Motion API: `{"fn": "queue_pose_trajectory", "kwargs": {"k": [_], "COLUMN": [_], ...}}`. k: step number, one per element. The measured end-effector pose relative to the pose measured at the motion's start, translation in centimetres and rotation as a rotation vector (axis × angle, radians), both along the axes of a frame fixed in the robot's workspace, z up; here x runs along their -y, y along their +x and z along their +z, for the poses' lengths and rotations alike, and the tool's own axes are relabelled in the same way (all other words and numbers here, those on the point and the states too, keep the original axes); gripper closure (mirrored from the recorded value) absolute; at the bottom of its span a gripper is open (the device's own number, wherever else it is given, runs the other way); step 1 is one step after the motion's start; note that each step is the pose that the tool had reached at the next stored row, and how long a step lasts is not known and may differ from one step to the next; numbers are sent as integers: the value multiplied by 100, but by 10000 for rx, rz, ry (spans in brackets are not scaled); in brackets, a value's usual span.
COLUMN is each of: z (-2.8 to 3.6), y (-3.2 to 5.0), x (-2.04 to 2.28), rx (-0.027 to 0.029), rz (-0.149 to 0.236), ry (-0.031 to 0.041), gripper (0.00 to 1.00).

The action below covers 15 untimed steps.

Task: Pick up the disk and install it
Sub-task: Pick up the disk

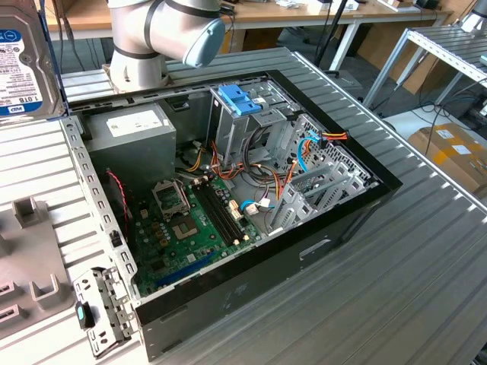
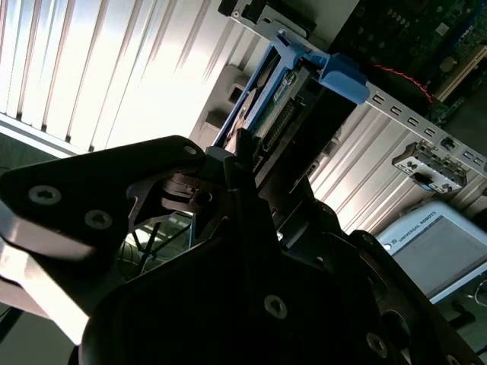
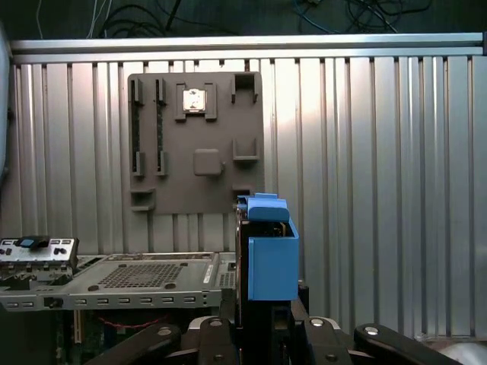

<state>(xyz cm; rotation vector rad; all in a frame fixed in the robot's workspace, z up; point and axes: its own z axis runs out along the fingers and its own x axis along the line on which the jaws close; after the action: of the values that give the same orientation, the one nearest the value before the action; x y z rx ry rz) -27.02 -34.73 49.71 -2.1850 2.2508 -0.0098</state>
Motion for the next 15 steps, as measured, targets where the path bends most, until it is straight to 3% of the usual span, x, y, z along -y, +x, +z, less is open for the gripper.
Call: {"fn": "queue_pose_trajectory", "kwargs": {"k": [15], "z": [0], "y": [361], "x": [0], "rx": [0], "rz": [0], "ry": [0], "gripper": [65]}}
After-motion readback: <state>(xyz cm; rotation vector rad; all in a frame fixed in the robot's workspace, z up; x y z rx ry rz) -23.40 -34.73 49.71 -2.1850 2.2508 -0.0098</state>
